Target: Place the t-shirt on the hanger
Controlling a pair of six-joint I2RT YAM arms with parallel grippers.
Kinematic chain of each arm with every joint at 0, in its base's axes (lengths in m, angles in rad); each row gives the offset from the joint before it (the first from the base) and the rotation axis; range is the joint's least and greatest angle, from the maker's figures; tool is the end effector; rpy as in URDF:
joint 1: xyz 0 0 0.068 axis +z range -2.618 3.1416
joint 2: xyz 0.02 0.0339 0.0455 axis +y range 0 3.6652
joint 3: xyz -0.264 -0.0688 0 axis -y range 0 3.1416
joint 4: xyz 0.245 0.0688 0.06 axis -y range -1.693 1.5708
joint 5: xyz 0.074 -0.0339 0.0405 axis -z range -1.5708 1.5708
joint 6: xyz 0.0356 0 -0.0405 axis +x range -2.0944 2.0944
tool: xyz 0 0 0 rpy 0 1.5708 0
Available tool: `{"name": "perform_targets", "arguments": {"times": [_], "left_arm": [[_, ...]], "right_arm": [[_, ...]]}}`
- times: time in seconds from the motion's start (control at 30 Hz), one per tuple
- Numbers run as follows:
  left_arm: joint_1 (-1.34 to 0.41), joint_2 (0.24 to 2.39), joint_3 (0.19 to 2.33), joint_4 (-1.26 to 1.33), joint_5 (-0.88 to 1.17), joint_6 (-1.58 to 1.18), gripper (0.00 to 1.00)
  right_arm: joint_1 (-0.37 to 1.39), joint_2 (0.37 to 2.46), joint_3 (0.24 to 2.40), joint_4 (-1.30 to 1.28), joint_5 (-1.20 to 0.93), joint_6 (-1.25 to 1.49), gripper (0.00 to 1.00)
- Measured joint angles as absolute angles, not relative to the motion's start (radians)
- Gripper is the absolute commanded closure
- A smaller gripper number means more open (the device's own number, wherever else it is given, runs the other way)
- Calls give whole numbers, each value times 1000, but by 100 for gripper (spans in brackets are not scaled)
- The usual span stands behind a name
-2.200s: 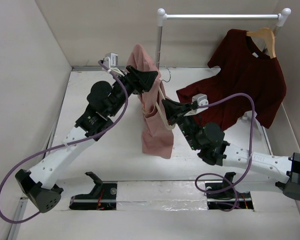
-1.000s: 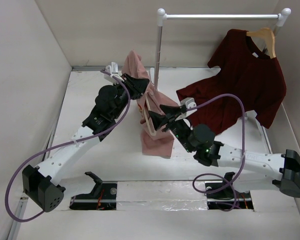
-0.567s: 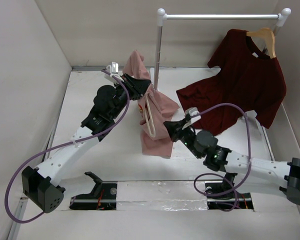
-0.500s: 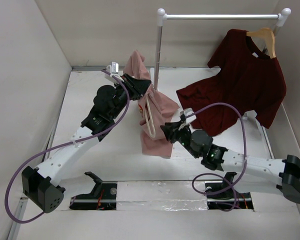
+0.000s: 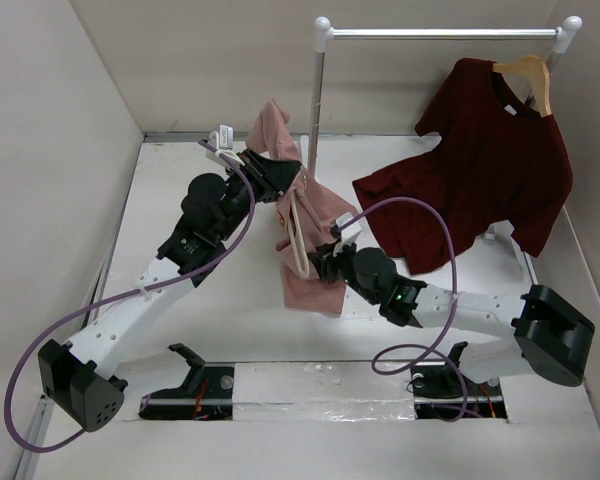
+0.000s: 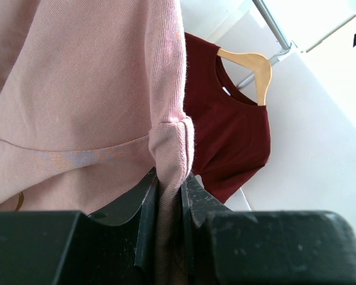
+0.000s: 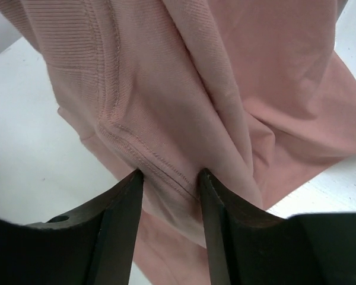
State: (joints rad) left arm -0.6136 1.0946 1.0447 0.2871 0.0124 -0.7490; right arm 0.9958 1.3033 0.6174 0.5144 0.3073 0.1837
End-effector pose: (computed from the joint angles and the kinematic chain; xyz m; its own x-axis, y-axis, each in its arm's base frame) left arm 0.2068 -0.1462 0.4216 -0.2581 -0.6510 -0.7138 0.5597 0.5015 -0.6597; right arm 0.1636 0.2326 0.2409 -0.2078 -0.0004 -0.9782 -0.6101 0.7817 0.1292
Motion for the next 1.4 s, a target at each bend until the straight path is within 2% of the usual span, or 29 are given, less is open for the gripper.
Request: {"name": "perform_targets", "arguments": {"times": [0.07,0.1,0.3,0.6,0.87,1.13,1.4], "left_arm": [[-614,1094,1045,287,12,-749,100],[-614,1094,1045,287,12,-749,100],[-605,1095,1044,296,11,-741,100],[-600,1201,1091,370,-32,-699,100],[-598,1286,1151,377,-74,-660,100],[-598,1312,1144,458,-100,-629,100],[-593,1332,1080,554,-102,-649,100]], "right_arm": [[996,1320,624,528,306,171,97],[996,1323,626,531,307,171,100],[1042,1290,615,525,310,207,100],[1165,1091,442,458,295,374,100],[1225,937,434,317,259,454,100],[1245,786,551,70,237,469,100],[1253,880,852,-135,207,418,100]]}}
